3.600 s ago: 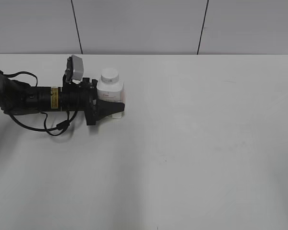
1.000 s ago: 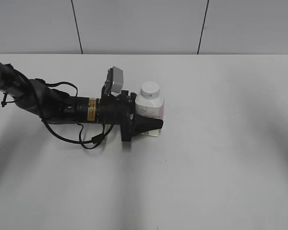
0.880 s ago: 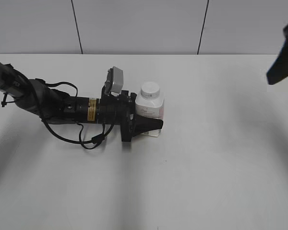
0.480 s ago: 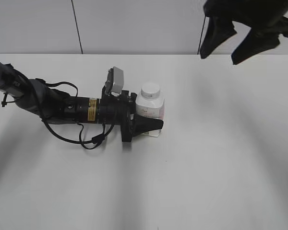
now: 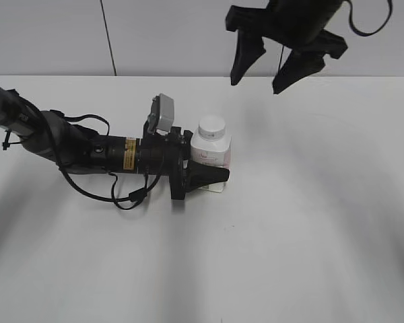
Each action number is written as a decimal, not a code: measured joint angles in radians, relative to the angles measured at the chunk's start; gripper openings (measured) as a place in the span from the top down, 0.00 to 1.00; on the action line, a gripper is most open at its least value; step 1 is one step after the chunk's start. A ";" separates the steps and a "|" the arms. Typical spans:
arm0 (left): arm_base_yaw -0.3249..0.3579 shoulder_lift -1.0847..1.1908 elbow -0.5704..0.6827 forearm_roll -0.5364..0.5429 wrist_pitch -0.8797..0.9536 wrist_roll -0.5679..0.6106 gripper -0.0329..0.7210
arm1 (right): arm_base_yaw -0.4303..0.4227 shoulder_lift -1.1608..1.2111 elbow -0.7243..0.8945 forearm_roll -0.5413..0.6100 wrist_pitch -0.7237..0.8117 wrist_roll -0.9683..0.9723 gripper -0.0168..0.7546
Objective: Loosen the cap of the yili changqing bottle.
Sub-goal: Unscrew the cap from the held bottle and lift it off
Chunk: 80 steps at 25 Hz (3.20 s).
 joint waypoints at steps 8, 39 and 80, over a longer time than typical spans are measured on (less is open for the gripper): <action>0.000 0.000 0.000 0.001 0.002 0.002 0.38 | 0.067 0.166 -0.156 -0.001 0.021 0.058 0.26; 0.000 -0.001 0.000 0.000 0.011 0.008 0.38 | 0.116 0.297 -0.216 -0.062 0.031 0.115 0.26; 0.000 -0.001 0.000 0.004 0.015 0.010 0.38 | 0.117 0.272 -0.163 -0.052 0.030 0.096 0.48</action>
